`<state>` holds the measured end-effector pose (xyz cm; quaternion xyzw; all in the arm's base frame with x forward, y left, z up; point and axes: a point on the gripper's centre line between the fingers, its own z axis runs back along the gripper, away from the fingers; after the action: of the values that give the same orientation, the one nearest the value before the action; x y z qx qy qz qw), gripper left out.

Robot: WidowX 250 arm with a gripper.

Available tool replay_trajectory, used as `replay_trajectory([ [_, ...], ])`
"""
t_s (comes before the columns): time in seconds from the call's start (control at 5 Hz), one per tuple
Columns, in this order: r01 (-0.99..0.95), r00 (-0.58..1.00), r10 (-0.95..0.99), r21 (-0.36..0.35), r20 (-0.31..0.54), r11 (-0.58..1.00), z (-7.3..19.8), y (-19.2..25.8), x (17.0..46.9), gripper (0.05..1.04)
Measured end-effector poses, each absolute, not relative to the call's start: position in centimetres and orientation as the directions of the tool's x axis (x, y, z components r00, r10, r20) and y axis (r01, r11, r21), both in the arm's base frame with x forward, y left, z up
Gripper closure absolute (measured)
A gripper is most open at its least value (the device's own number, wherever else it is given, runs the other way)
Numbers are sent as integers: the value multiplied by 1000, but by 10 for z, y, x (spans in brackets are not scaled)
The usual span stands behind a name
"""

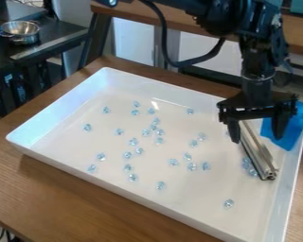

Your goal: Sweep into pile

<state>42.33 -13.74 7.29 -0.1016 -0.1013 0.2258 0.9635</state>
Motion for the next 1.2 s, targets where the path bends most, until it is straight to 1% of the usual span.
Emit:
replay_trajectory([
  [0.2,-431,872,464,-208,153,878,54,-134,426,83],
  [0.4,-436,869,468,-200,161,877,47,-134,434,108],
  [0.6,-448,867,477,-191,147,874,43,-134,434,387],
  [0.8,-437,870,467,-193,158,879,38,-133,431,667],
  [1.0,-430,877,460,-197,140,881,36,-129,422,697],
  [1.2,-424,885,450,-199,115,884,35,-121,415,697],
])
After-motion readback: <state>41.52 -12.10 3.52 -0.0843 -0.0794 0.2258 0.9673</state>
